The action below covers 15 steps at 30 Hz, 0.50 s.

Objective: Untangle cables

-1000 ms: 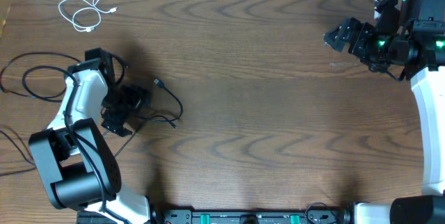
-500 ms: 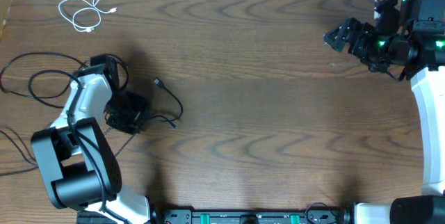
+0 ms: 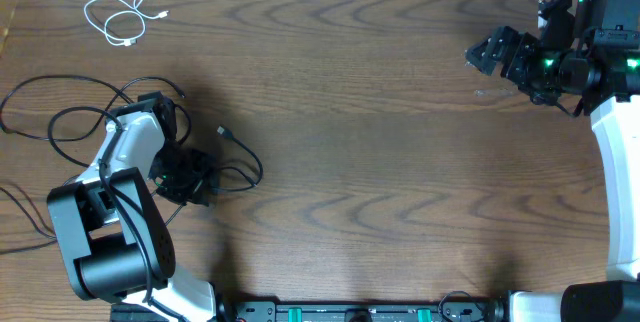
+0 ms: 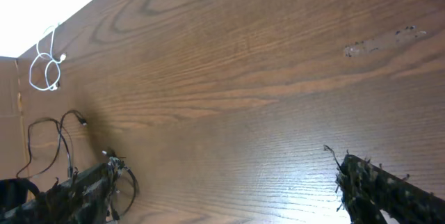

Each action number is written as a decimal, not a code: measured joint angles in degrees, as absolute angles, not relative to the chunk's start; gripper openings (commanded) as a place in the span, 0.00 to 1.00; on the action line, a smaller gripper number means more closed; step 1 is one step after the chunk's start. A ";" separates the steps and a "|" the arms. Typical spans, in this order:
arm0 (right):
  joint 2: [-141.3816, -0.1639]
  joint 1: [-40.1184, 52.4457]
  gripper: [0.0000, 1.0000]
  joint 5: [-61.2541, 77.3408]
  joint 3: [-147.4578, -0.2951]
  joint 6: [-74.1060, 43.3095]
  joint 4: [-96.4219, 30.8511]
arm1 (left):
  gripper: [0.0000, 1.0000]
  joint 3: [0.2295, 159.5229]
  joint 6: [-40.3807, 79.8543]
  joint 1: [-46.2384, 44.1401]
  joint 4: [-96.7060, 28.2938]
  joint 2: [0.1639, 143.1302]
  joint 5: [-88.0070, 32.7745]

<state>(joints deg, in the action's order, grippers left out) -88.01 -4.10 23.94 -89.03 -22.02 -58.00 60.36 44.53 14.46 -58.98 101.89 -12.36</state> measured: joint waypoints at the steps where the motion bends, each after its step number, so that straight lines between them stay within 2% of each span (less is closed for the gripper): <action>1: -88.03 -4.10 0.99 23.94 -89.03 -22.02 -58.06 | 0.27 60.36 44.31 14.46 -59.37 101.89 -12.34; 6: -88.03 -4.10 0.99 23.94 -89.03 -22.02 -58.04 | 0.28 60.36 43.31 14.46 -61.08 101.89 -12.34; 9: -88.03 -4.10 0.99 23.92 -89.03 -22.02 -58.00 | 0.44 60.36 42.87 14.46 -60.31 101.89 -12.38; 12: -88.03 -4.10 0.99 23.94 -89.03 -22.00 -57.76 | 0.46 60.36 41.45 14.46 -56.16 101.89 -13.17; 13: -88.03 -4.10 0.99 23.94 -89.03 -22.00 -57.71 | 0.52 60.34 40.16 14.46 -54.13 101.89 -14.09; 15: -88.03 -4.10 0.99 23.94 -89.03 -22.02 -57.69 | 0.53 60.36 36.62 14.46 -50.52 101.89 -17.23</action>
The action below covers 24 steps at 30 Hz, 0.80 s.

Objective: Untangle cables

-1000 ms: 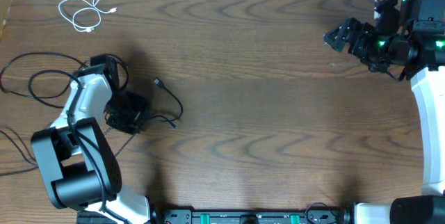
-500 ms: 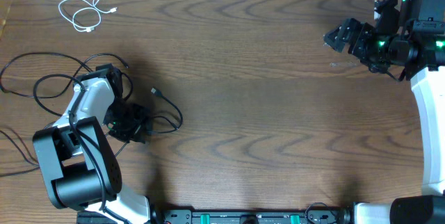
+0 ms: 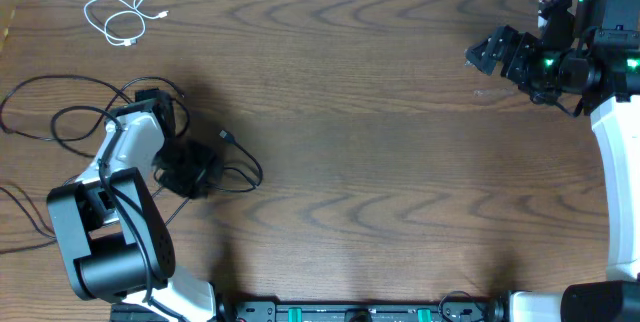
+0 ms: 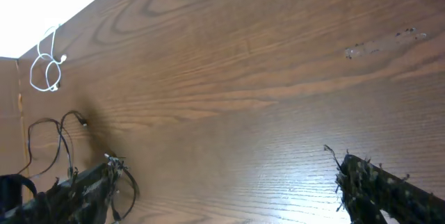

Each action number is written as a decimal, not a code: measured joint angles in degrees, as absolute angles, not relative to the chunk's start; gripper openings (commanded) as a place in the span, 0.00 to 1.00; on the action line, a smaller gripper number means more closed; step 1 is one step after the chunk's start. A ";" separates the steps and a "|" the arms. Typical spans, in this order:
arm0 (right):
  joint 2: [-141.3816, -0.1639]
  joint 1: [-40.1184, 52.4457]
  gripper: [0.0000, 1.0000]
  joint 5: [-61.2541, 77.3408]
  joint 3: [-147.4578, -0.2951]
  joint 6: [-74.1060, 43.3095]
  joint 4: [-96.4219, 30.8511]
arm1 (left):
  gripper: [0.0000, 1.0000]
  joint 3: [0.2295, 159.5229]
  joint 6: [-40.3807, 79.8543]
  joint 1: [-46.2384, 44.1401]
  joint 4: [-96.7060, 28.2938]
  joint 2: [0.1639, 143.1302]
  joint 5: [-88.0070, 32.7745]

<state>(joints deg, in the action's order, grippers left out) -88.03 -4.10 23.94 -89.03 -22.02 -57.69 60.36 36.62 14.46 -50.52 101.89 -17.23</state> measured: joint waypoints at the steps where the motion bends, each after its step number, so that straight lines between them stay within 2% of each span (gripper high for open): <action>1: -88.03 -4.10 0.99 23.94 -89.03 -22.02 -57.71 | 0.53 60.36 35.38 14.46 -49.17 101.89 -18.76; 8: -88.03 -4.10 0.99 23.94 -89.03 -22.02 -57.80 | 0.54 60.36 31.70 14.46 -44.95 101.89 -23.49; 24: -88.03 -4.10 0.99 23.94 -89.03 -22.02 -57.82 | 0.54 55.02 35.64 14.46 -43.40 101.43 -19.00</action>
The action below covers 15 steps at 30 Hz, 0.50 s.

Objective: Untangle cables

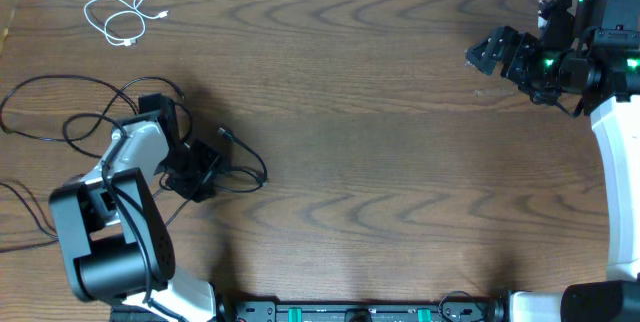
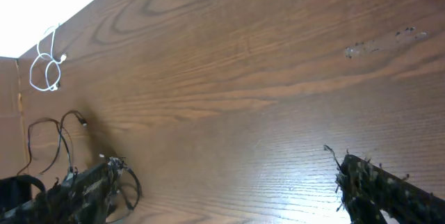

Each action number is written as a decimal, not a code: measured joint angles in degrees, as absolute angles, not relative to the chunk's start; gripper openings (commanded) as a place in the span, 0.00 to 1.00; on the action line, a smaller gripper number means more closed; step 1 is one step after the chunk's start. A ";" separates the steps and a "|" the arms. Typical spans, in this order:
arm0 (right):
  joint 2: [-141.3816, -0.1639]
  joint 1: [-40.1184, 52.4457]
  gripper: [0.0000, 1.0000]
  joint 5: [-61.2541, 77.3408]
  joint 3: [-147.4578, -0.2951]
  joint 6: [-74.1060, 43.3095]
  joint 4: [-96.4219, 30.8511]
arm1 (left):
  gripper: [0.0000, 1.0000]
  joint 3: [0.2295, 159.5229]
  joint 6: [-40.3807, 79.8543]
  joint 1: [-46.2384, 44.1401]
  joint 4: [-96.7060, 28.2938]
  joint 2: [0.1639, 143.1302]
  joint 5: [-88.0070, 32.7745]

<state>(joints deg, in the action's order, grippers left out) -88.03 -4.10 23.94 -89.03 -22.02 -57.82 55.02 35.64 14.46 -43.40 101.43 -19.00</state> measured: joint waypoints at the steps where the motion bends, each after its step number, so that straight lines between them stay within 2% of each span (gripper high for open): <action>1: -88.03 -4.10 0.99 23.94 -89.03 -22.00 -57.82 | 0.52 54.72 35.81 14.46 -43.11 101.12 -18.98; 4: -88.03 -4.10 0.99 23.92 -89.03 -22.00 -57.89 | 0.43 54.04 36.18 14.46 -42.83 100.60 -18.92; 15: -88.03 -4.10 0.99 23.94 -89.03 -22.00 -58.02 | 0.40 53.23 36.01 14.46 -47.00 100.77 -18.72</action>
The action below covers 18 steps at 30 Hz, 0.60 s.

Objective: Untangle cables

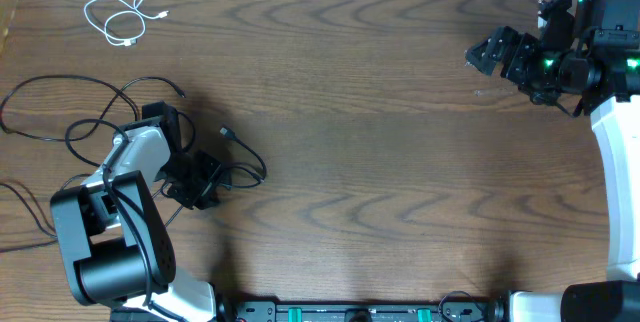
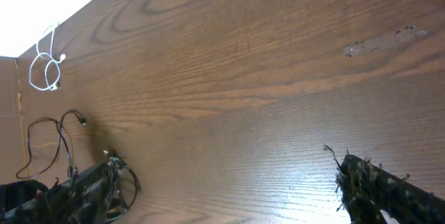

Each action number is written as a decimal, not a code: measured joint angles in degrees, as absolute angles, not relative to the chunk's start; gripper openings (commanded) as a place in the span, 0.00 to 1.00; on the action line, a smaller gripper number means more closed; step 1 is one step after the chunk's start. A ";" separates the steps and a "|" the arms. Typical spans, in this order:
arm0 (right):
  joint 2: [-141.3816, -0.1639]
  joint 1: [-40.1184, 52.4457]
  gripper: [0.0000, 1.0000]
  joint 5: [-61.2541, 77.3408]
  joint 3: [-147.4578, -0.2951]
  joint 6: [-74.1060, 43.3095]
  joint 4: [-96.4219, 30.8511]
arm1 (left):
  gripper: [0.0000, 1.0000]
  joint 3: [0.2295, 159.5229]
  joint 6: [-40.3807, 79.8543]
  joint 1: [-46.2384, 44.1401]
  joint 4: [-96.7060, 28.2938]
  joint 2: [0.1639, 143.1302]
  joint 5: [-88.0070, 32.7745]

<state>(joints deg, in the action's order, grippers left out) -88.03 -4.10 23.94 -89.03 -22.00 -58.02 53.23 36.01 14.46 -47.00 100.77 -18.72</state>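
A tangle of black cables (image 1: 75, 127) sprawls over the table's left side, one plug (image 1: 222, 134) lying free to the right of it. My left gripper (image 1: 195, 177) sits low in the tangle's right part, its jaws shut on a strand of black cable. In the right wrist view the same black cables (image 2: 45, 140) show far off. My right gripper (image 1: 488, 52) hangs at the far right back, open and holding nothing; its fingers (image 2: 379, 193) stand wide apart over bare wood.
A coiled white cable (image 1: 125, 17) lies apart at the back left corner, also visible as the white cable (image 2: 45, 64) in the right wrist view. A pale smudge (image 2: 379, 42) marks the wood near my right gripper. More black cable (image 1: 20, 207) runs off the left edge.
My left gripper has shifted slightly toward the front of the table with the cable, and the black loops to its left have changed shape a little. The right arm is unmoved.
My left gripper was down in the black tangle at the left. It then sat a little farther back, turned at the wrist, and now lies nearer the front, and the black loops shifted each time. My right gripper stayed open at the back right throughout.
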 measured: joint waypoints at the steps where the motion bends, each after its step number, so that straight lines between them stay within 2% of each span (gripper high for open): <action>1: -88.01 -4.10 0.99 23.94 -89.03 -22.00 -58.00 | 0.40 53.23 35.97 14.46 -47.46 100.84 -18.70; 18: -88.01 -4.10 0.99 23.94 -89.03 -21.91 -57.58 | 0.43 54.76 36.88 14.24 -38.48 97.54 -18.81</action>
